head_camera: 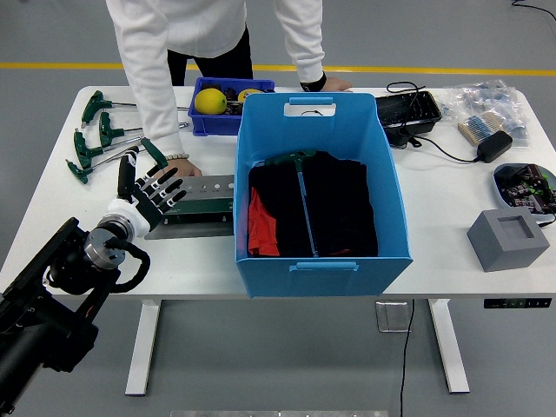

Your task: Lift tool from toolbox,place it in box,lift tool from toolbox,place it in box

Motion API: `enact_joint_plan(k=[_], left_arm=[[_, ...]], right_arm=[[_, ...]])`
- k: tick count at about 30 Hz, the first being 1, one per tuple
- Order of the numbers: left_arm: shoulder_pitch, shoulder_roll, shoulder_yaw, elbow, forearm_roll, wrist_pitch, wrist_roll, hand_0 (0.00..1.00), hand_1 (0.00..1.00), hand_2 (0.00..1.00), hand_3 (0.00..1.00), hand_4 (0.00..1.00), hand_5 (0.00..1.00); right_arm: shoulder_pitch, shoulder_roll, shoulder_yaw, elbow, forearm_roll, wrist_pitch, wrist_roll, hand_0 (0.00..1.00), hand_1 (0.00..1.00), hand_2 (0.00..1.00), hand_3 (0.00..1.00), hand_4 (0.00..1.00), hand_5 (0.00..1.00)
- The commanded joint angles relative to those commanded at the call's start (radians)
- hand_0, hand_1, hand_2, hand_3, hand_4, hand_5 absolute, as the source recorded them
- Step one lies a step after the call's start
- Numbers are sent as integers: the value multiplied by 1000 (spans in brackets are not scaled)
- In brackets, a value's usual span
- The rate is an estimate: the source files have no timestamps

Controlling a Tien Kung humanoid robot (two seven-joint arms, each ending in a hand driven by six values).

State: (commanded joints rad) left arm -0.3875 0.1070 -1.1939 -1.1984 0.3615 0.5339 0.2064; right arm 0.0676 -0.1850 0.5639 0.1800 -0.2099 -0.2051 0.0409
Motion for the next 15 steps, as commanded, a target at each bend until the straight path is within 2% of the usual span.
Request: enact_joint_plan(k=[14,15], left_arm=[[-52,8,27,11,-46,-10,-9,326,425,578,841,837,998],[-55,8,28,10,-47,-11,-9,323,426,588,795,836,998]], right_arm=[[7,-3,-3,0,5,2,1,681,664,729,575,771,688],[7,-3,-4,0,5,2,1,683,663,729,574,772,687]])
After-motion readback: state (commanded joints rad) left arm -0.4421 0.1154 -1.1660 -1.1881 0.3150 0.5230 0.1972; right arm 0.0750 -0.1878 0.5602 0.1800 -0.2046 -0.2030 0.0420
